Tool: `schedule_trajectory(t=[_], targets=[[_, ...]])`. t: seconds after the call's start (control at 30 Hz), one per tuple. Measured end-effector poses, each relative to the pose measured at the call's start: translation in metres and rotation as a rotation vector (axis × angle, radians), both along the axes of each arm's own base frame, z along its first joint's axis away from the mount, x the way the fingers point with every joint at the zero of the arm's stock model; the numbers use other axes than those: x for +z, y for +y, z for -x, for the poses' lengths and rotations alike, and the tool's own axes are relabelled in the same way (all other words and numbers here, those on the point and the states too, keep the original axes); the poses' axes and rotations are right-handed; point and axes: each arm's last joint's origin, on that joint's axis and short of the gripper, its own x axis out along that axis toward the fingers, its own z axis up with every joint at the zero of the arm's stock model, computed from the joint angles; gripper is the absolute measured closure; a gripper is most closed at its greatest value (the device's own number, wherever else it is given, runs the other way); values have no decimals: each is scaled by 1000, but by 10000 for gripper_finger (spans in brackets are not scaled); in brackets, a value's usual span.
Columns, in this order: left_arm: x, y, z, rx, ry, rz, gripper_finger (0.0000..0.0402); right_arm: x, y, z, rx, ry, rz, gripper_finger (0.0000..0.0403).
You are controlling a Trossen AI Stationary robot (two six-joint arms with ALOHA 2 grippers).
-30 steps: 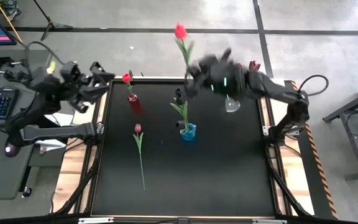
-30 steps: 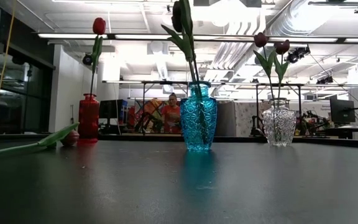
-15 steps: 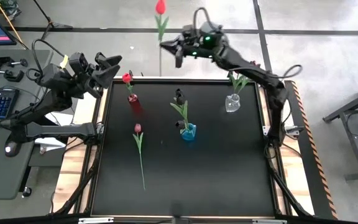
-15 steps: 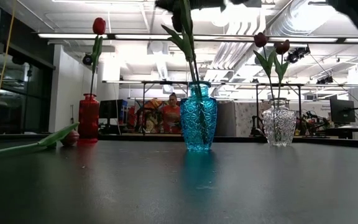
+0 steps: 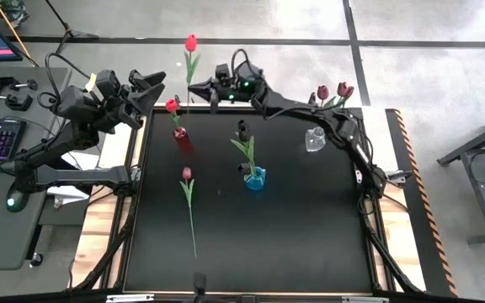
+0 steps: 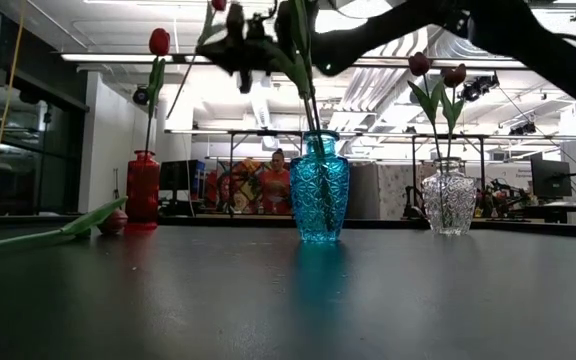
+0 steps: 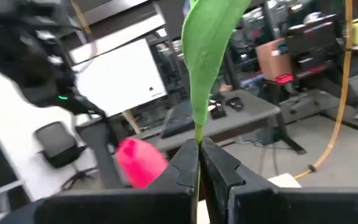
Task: Sort flowers into vase by color
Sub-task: Put the pink tulip into the red flower vase
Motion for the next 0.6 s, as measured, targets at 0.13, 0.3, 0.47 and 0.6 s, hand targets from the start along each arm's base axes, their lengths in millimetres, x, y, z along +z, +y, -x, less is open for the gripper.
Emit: schedule_trajectory(t=[0.13, 0.3, 0.47, 0.6], targets=[[0, 0, 0, 0, 2, 1, 170, -22, 2, -12, -43, 16, -12, 403], [0, 0, 0, 0, 3, 1, 170, -42, 4, -23, -110, 11, -10, 403], [0, 0, 0, -2, 3, 5, 170, -48, 10, -28, -183, -16, -8, 403], [0, 0, 0, -3, 1, 8, 170, -46, 15, -30, -255, -28, 47, 403]])
